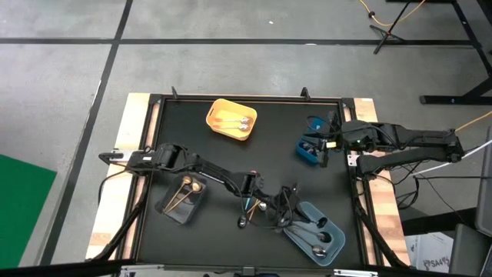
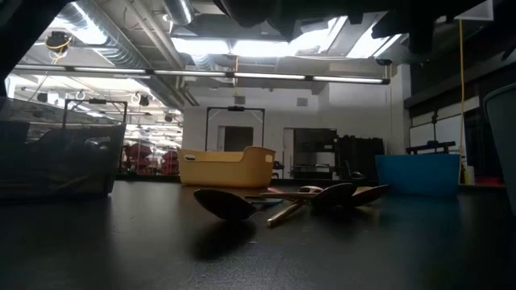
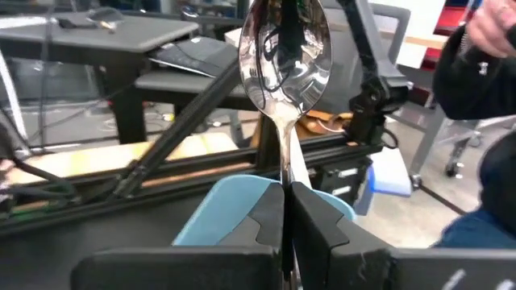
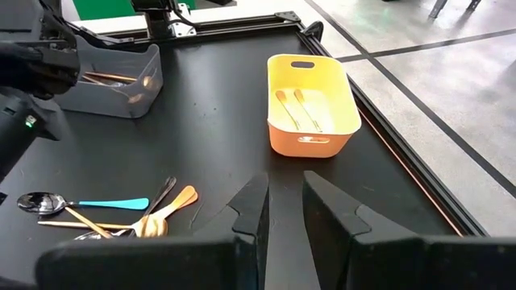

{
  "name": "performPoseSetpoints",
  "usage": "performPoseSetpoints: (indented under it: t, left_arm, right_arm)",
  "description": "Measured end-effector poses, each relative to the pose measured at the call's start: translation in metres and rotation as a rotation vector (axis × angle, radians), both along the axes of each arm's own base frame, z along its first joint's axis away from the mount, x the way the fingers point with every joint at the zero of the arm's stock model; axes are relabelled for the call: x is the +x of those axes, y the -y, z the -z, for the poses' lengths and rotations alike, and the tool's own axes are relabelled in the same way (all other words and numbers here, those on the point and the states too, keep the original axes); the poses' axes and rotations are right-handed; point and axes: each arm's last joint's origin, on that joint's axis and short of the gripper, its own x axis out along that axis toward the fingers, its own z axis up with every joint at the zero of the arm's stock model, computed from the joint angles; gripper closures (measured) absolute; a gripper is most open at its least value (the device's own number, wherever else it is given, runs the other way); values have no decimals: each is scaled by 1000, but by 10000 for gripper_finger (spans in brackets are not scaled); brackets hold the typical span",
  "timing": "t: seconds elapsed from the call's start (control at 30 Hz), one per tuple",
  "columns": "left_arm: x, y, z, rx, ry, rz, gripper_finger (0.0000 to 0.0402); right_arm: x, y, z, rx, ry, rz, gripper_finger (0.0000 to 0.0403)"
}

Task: Sort silverware by color (type)
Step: Put the black spoon into the light blue bin

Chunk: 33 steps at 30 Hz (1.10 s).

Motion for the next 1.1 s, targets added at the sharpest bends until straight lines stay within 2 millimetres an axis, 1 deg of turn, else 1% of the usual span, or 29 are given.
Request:
performPoseSetpoints:
  t: [0.17, 0.43, 0.57, 0.67, 0.8, 1.0, 1.1]
  left_arm:
    - [0, 0, 1, 0, -2, 3, 394]
    - [1, -6, 2, -31, -33, 2, 394]
    - [1, -12, 8, -32, -104, -8, 394]
    - [3, -19, 9, -32, -107, -18, 394]
    - [4, -23, 4, -34, -60, -29, 394]
    - [4, -16, -1, 32, 40, -4, 394]
    - [4, -16, -3, 76, 92, 0, 394]
  right_arm:
    - [0, 0, 0, 0, 0, 0, 336]
    - [0, 0, 0, 0, 0, 0, 336]
    - [0, 0, 0, 0, 1, 0, 336]
    - [0, 0, 0, 0, 1, 0, 336]
    - [0, 0, 0, 0, 1, 0, 336]
    - [0, 0, 0, 0, 1, 0, 336]
    - [0, 0, 0, 0, 1, 0, 336]
